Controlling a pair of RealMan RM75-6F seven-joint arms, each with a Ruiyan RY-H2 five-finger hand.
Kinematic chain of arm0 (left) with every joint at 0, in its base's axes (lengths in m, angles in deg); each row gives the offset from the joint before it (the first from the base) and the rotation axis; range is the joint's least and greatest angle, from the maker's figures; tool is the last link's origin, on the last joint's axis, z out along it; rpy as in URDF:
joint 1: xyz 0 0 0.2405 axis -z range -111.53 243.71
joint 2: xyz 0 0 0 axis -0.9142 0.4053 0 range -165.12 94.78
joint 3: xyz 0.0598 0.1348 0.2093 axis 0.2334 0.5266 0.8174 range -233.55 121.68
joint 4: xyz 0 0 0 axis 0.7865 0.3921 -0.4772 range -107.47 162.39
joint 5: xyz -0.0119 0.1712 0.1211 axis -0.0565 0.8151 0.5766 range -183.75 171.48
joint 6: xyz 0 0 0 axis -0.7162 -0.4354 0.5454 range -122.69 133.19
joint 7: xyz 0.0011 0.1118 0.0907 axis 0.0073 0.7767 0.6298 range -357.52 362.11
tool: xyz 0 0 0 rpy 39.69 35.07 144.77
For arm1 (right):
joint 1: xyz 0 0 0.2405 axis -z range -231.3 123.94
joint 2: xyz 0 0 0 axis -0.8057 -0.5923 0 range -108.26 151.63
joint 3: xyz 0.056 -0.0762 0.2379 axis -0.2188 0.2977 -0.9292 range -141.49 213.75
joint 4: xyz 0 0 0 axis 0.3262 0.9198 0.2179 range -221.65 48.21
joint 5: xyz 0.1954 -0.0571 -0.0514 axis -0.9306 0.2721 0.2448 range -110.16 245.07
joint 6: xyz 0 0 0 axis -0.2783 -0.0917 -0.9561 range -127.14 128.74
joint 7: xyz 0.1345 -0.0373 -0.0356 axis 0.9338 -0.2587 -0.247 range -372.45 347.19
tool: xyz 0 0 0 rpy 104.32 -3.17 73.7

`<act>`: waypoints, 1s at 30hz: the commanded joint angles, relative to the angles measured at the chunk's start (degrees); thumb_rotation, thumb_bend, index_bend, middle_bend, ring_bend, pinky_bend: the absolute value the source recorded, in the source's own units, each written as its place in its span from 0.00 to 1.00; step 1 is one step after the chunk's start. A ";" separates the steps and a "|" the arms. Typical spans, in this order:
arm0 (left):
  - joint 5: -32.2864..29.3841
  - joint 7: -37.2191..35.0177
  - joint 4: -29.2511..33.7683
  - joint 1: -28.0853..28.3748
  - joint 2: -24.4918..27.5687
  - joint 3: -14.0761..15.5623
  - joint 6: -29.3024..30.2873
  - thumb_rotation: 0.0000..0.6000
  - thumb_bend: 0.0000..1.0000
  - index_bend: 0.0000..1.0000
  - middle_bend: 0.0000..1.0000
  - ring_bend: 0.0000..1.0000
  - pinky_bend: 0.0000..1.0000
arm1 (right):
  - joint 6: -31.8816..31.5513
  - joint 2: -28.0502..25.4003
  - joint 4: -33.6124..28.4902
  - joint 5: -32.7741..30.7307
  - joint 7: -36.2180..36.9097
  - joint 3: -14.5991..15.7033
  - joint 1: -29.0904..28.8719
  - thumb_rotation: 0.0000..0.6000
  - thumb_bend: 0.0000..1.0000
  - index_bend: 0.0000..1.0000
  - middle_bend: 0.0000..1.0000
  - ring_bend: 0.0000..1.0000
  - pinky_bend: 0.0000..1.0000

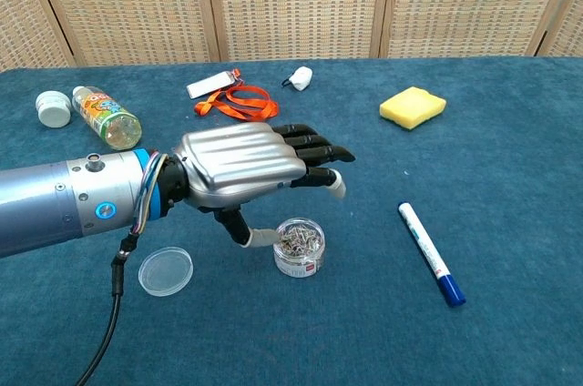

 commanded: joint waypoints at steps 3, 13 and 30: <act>0.43 -1.28 0.74 -0.36 0.78 -0.41 1.88 1.00 0.24 0.00 0.00 0.00 0.00 | -0.08 0.01 -0.01 0.08 -0.05 -0.01 0.00 1.00 0.00 0.00 0.00 0.00 0.00; -4.45 -2.07 10.80 -9.76 15.33 -2.96 15.27 1.00 0.10 0.00 0.00 0.00 0.00 | -0.50 -0.17 -0.27 1.50 0.33 0.55 0.19 1.00 0.00 0.00 0.00 0.00 0.00; -16.85 -24.97 9.78 -40.72 28.04 2.23 40.91 1.00 0.00 0.00 0.00 0.00 0.00 | 0.01 0.55 -0.30 2.17 -1.56 1.08 0.10 1.00 0.00 0.00 0.00 0.00 0.00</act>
